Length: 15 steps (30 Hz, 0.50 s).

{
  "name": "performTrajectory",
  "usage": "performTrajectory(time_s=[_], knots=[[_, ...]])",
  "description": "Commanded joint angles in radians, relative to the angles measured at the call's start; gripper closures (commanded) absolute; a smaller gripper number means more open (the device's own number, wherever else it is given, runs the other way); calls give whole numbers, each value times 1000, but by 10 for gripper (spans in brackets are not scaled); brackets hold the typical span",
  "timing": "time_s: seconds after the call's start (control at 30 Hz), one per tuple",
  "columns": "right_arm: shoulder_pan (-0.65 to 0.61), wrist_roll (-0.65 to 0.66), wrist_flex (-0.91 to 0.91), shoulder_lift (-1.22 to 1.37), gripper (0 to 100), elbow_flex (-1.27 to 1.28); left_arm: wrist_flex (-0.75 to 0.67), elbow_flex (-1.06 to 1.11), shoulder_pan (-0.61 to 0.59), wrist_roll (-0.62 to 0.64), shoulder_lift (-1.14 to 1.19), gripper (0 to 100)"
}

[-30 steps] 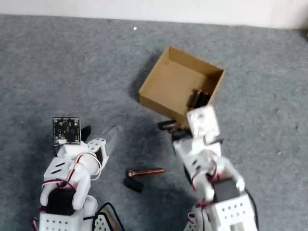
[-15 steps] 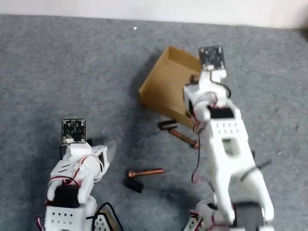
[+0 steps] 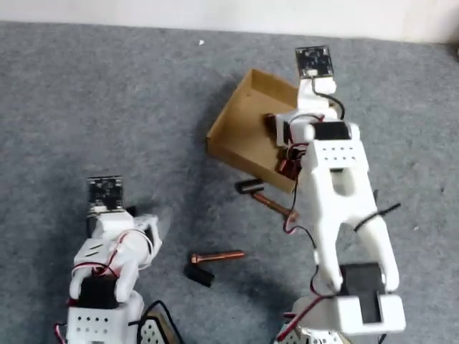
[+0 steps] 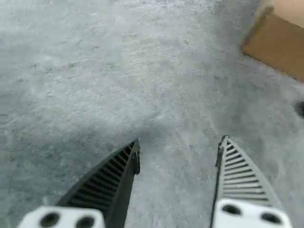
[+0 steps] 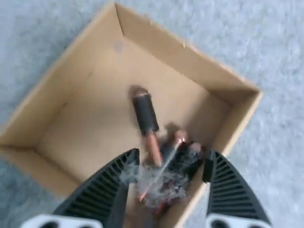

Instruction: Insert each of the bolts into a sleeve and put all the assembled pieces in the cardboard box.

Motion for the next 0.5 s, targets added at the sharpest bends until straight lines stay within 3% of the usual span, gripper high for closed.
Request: performTrajectory(time_s=[0.0, 0.13, 0.33, 0.47], knots=[[-65, -6, 120, -166, 820, -41, -103, -1, -119, 52, -8, 726], [-134, 15, 223, -291, 820, 62, -124, 8, -174, 54, -8, 726], [-298, 264, 384, -381, 820, 240, -123, 10, -176, 52, -8, 726], [-360, 374, 380, -343, 820, 315, -118, 12, -173, 49, -8, 726]])
